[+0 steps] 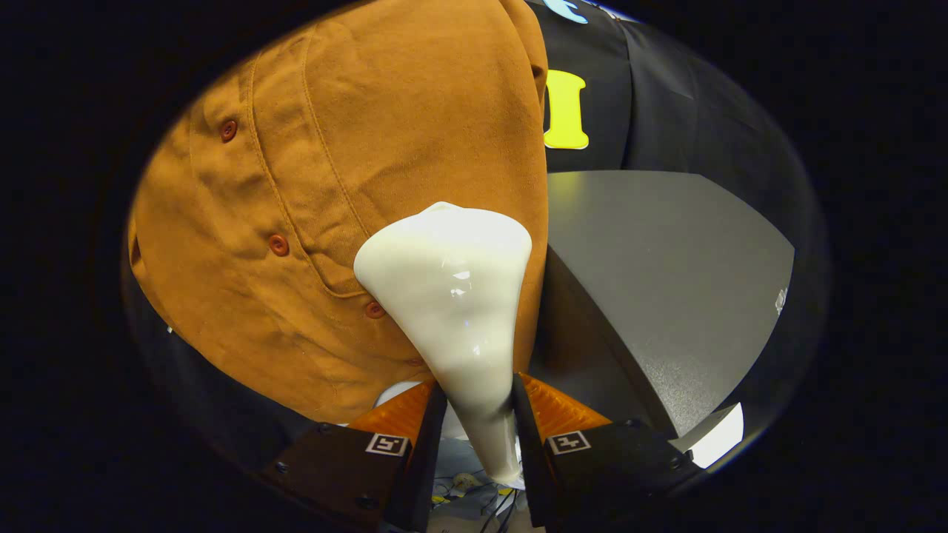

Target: Iron the clothes twice with a garment steamer, once on the left side and once on the right side.

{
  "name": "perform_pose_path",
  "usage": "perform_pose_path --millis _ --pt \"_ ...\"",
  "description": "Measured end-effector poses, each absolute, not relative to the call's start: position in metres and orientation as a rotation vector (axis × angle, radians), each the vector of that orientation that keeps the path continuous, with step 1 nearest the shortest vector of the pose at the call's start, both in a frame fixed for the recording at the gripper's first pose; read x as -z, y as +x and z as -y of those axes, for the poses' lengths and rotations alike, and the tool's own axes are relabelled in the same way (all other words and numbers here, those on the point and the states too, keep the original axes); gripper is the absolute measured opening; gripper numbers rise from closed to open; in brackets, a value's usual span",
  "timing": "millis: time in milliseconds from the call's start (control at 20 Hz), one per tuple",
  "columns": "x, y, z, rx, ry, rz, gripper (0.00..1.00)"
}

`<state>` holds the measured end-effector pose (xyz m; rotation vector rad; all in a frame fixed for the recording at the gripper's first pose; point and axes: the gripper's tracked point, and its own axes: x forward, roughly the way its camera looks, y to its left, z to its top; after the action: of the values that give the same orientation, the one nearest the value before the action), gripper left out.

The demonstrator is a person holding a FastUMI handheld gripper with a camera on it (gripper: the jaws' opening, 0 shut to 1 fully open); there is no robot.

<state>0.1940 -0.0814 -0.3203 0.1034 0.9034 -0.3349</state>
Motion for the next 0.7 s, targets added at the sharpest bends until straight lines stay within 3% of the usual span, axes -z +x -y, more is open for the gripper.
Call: perform_pose_path --millis 250,700 --pt "0.301 0.191 0.084 0.343 0.1 -0.865 0.53" --pt "0.161 0.225 0.053 0.262 0.029 -0.469 0.53"
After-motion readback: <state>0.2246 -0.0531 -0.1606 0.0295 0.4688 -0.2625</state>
